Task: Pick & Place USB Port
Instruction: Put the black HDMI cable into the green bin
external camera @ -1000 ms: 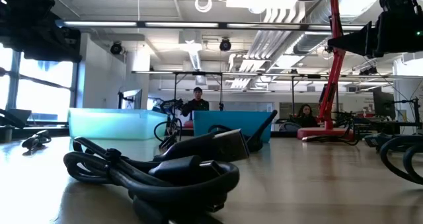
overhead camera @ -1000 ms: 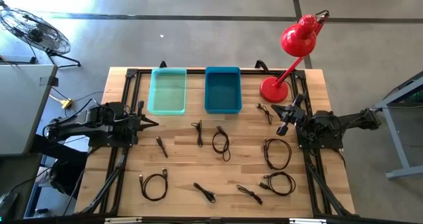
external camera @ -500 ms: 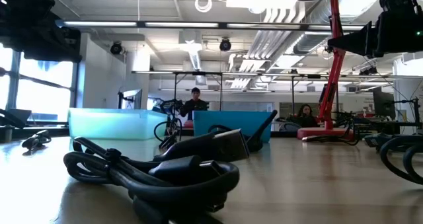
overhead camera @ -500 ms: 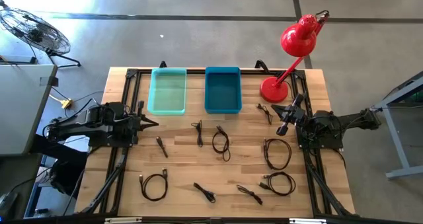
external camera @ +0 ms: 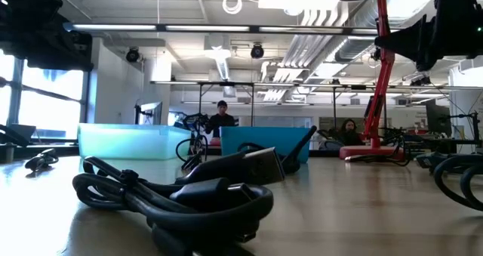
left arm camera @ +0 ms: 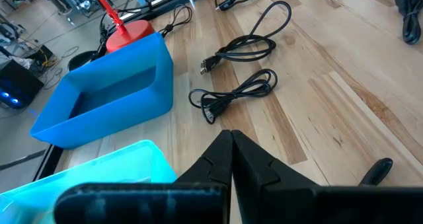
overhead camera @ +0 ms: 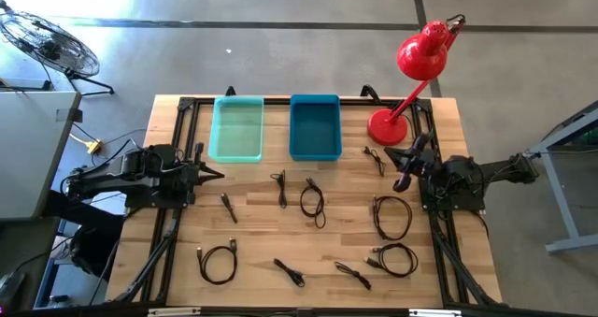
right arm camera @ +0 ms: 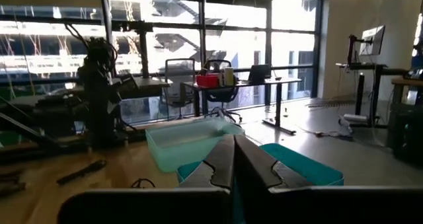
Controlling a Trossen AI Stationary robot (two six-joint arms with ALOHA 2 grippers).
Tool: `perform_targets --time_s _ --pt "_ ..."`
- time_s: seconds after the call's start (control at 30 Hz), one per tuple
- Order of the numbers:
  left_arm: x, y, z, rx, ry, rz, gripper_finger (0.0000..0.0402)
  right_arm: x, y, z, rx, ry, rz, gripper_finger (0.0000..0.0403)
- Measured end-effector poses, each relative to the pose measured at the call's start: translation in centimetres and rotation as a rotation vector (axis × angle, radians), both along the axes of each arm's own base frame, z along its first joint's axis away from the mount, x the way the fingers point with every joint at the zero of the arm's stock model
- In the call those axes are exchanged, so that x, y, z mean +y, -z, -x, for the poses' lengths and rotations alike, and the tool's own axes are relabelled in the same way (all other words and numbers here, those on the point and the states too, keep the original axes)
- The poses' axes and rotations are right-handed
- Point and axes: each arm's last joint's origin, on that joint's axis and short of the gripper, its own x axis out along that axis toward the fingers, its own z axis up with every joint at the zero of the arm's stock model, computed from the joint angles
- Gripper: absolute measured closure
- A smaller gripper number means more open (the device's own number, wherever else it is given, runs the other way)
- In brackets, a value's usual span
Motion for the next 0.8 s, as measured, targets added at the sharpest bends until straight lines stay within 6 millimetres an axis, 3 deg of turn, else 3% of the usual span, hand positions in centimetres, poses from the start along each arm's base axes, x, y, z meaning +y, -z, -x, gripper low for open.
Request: perform_targets --time_s 0.6,0.8 --pt "0.6 -0.3 0.0 -0.011 -0.166 -0.129 0.04 0.1 -0.2 0.0 -0.057 -0.052 -0.075 0.0401" --pt "0.5 -1.1 -0.3 -0.123 -0.176 0.001 0.04 0.1 -0.2 0.0 -0.086 -0.064 -0.136 0.0401"
